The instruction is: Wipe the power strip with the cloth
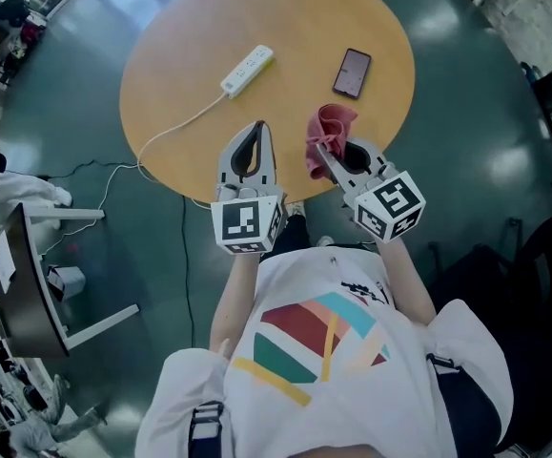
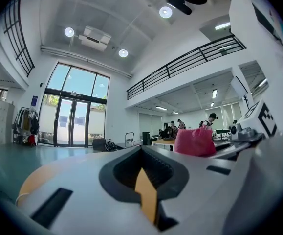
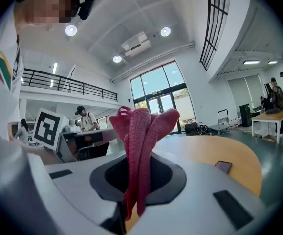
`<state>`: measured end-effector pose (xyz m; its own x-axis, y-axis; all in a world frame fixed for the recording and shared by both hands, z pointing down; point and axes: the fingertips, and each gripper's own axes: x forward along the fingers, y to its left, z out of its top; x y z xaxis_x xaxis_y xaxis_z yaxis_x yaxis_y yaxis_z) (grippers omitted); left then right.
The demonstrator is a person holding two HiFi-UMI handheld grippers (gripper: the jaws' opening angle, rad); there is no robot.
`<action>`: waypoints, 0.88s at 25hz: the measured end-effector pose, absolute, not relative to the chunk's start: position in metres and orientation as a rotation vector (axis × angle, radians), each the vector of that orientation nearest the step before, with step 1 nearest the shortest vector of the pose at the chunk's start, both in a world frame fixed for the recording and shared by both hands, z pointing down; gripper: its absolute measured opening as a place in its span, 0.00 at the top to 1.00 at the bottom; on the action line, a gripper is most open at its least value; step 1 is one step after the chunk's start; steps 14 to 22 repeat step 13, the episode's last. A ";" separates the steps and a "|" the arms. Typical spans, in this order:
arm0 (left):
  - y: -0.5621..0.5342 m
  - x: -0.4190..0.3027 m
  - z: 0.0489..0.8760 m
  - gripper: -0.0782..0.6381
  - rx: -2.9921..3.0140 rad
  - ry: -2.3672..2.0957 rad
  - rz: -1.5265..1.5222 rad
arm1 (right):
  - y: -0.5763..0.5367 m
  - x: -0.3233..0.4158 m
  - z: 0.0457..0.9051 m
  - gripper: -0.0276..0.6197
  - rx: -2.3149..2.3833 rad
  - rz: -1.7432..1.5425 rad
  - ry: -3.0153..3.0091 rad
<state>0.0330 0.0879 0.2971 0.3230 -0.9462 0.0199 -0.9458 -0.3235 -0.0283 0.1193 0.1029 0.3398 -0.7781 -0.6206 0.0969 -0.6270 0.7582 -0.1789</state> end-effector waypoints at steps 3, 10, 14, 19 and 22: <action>0.088 0.032 0.302 0.83 -2.556 1.828 -0.057 | 0.108 0.113 0.349 0.90 0.994 0.311 -2.887; 0.078 0.036 0.299 0.83 -2.532 1.825 -0.035 | 0.099 0.117 0.356 0.90 0.984 0.327 -2.888; 0.072 0.032 0.296 0.83 -2.533 1.834 -0.036 | 0.096 0.114 0.352 0.90 0.978 0.317 -2.890; 0.072 0.032 0.296 0.83 -2.533 1.834 -0.036 | 0.096 0.114 0.352 0.90 0.978 0.317 -2.890; 0.072 0.032 0.296 0.83 -2.533 1.834 -0.036 | 0.096 0.114 0.352 0.90 0.978 0.317 -2.890</action>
